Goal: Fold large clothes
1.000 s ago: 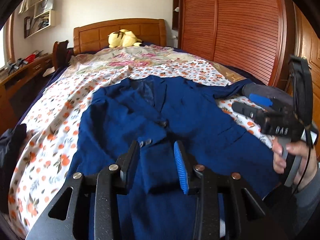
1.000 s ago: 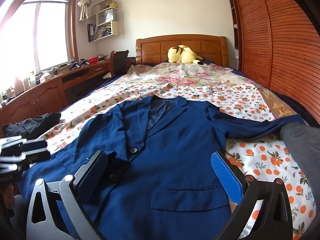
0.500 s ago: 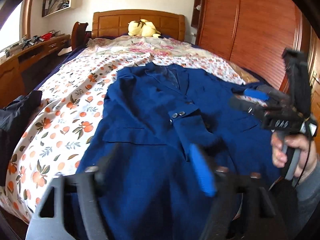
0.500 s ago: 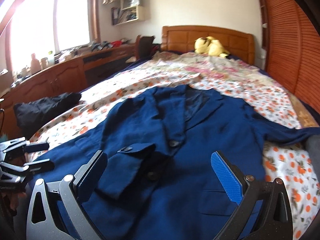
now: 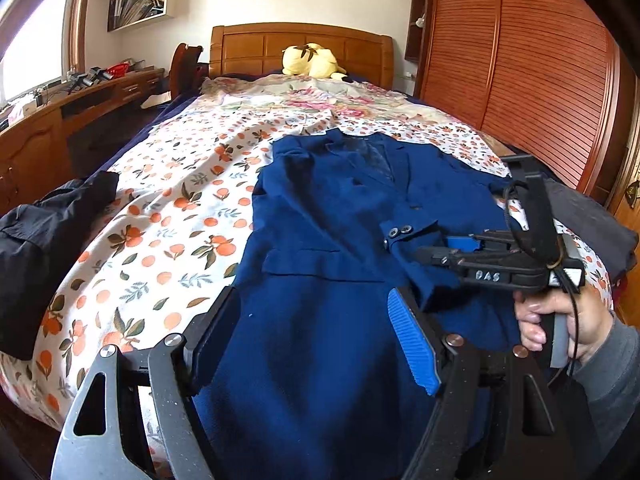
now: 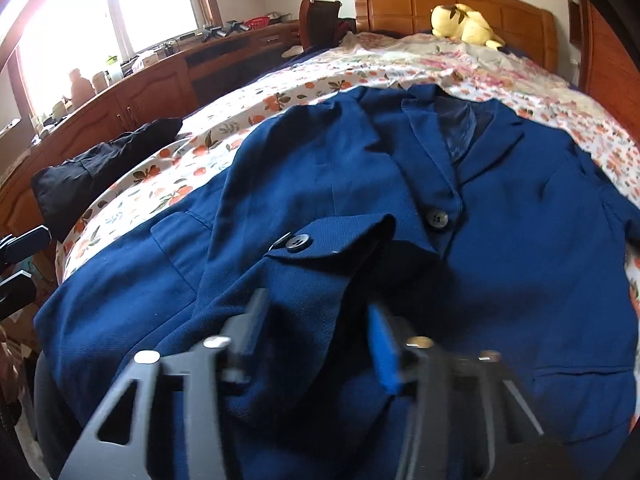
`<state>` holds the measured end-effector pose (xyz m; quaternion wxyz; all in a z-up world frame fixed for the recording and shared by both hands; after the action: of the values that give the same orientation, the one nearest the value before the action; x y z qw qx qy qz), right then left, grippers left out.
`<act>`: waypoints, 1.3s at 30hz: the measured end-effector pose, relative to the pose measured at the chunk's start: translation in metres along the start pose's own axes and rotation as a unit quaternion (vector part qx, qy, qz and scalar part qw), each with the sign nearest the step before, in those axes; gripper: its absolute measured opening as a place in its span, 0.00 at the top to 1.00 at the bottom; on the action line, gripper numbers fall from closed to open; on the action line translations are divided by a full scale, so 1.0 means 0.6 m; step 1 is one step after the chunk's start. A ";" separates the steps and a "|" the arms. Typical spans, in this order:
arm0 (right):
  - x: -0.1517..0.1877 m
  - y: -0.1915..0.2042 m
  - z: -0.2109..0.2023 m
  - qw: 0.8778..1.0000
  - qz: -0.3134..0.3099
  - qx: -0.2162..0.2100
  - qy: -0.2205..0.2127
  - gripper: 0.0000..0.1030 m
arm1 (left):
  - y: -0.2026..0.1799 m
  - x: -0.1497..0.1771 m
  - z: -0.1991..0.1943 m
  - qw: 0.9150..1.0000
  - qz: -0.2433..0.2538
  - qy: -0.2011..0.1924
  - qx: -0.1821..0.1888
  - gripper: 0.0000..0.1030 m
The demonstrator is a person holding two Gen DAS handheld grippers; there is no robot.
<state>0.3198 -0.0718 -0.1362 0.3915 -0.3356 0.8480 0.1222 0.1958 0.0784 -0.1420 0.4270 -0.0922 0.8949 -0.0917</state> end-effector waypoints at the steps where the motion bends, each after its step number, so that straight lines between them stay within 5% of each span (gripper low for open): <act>1: 0.000 -0.002 -0.006 1.000 -0.005 0.003 -0.003 0.84 | 0.004 0.001 0.001 1.000 -0.001 0.001 -0.001 0.25; 5: -0.002 -0.002 -0.051 0.999 -0.004 -0.009 -0.036 0.97 | 0.008 -0.002 0.006 1.000 0.000 -0.001 -0.002 0.25; 11: -0.011 -0.005 -0.166 0.993 -0.012 0.006 -0.119 0.98 | -0.016 -0.029 0.021 1.000 0.008 -0.013 0.021 0.25; 20: 0.044 -0.043 -0.298 0.985 -0.016 0.077 -0.152 0.98 | -0.075 -0.059 0.074 0.999 0.026 -0.019 0.044 0.25; 26: 0.119 -0.051 -0.337 0.984 -0.003 0.119 -0.130 0.98 | -0.118 -0.057 0.111 0.997 0.050 -0.006 0.060 0.25; 34: 0.239 -0.049 -0.279 0.988 0.038 0.145 -0.035 0.98 | -0.129 -0.068 0.136 0.996 0.057 -0.006 0.063 0.25; 38: 0.240 -0.065 -0.282 0.984 0.051 0.171 -0.020 0.82 | -0.139 -0.072 0.150 0.996 0.065 -0.014 0.060 0.25; 39: 0.237 -0.070 -0.288 0.983 0.054 0.175 -0.021 0.70 | -0.142 -0.072 0.152 0.996 0.066 -0.015 0.060 0.25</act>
<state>0.1805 -0.2516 -0.1254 0.4548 -0.2131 0.8648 0.0002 0.3010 -0.0010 -0.1454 0.4506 -0.0092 0.8852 -0.1153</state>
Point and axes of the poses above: each gripper's, at about its wrist camera, not at the fingertips, and z roughly the way its jaws point, y to its left, x to its underside, the point moved 10 cm from there along z, roughly the way its jaws point, and after that the axes turned 11 degrees about -z, right-handed, at the moved point
